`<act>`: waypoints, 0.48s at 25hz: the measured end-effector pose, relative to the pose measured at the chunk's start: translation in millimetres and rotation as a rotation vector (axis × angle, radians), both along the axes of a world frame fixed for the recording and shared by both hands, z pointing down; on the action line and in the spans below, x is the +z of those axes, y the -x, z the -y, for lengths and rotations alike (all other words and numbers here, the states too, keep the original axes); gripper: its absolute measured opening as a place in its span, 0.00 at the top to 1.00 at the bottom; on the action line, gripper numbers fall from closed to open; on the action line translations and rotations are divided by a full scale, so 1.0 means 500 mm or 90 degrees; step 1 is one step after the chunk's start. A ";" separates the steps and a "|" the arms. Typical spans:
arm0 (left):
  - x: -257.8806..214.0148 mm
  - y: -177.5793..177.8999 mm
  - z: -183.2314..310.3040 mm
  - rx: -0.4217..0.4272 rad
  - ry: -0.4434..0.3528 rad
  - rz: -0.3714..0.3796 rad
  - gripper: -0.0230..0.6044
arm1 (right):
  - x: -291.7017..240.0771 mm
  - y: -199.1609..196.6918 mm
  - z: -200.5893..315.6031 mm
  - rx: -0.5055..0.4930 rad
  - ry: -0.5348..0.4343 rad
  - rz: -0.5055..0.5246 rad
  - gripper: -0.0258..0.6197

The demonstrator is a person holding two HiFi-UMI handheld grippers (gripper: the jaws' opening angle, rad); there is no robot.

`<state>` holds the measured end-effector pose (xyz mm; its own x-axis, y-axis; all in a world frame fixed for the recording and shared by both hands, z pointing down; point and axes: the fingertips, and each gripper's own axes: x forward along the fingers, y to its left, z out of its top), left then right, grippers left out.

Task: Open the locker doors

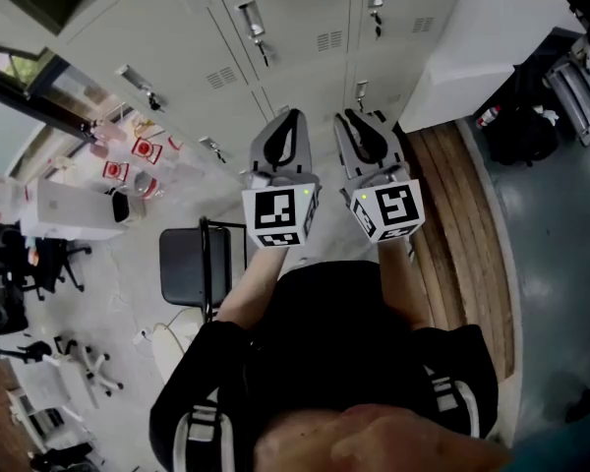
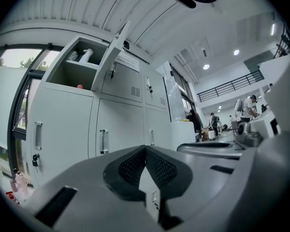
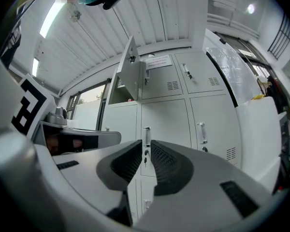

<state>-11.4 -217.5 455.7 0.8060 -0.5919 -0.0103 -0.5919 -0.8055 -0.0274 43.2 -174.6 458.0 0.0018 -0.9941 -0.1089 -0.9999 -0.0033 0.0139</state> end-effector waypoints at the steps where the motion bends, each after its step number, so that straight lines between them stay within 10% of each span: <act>1: -0.003 -0.020 0.001 -0.003 -0.001 -0.003 0.95 | -0.004 -0.020 0.000 -0.004 -0.002 -0.002 0.86; 12: -0.004 -0.248 0.011 -0.067 0.001 -0.014 0.95 | -0.021 -0.271 0.006 -0.055 -0.012 -0.013 0.86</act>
<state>112.5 -223.0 454.0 0.7385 -0.6737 -0.0267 -0.6741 -0.7385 -0.0128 178.8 -177.8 447.5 -0.0869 -0.9881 -0.1269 -0.9959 0.0831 0.0351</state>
